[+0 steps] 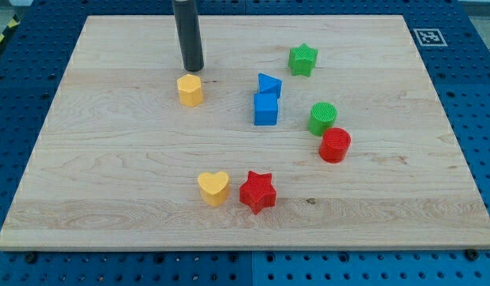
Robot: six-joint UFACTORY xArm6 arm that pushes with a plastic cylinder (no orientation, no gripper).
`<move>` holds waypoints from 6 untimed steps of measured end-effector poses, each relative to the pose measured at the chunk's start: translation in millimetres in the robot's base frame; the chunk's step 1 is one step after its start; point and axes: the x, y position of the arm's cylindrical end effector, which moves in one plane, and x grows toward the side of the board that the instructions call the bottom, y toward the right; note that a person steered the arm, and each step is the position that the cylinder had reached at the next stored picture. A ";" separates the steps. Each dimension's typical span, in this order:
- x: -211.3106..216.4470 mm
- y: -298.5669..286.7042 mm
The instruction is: Slightly push the yellow hexagon downwards
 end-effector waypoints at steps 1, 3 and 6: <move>29.5 9.3; 53.1 40.6; 38.9 -23.8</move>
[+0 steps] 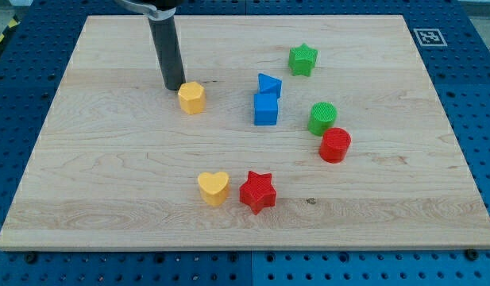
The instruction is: Slightly push the yellow hexagon downwards
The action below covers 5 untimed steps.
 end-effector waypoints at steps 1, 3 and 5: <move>3.8 41.3; 10.3 53.5; 8.7 12.3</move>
